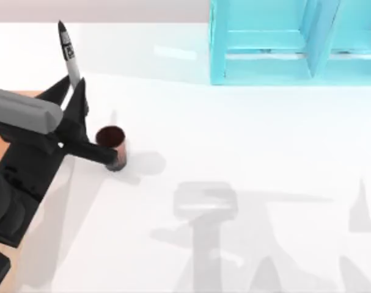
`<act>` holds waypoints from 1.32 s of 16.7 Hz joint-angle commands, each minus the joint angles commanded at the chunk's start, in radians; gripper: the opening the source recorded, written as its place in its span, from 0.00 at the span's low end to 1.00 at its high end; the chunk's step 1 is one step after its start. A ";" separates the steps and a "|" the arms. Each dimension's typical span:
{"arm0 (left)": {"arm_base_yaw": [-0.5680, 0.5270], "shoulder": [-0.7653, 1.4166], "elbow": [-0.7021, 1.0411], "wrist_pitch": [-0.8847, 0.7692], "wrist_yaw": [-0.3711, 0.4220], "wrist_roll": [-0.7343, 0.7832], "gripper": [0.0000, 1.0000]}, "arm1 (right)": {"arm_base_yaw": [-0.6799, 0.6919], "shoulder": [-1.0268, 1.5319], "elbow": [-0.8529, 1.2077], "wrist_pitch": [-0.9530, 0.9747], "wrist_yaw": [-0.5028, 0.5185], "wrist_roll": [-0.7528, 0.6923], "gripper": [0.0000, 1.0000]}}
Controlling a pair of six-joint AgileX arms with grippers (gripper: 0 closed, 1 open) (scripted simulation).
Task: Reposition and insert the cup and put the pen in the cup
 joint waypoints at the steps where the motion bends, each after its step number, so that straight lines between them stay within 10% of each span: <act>1: 0.000 0.014 0.007 0.008 0.002 0.000 0.00 | 0.000 0.000 0.000 0.000 0.000 0.000 1.00; 13: 0.020 0.259 0.132 0.130 0.021 -0.003 0.00 | 0.000 0.000 0.000 0.000 0.000 0.000 1.00; 22: 0.020 0.259 0.132 0.130 0.021 -0.003 0.68 | 0.000 0.000 0.000 0.000 0.000 0.000 1.00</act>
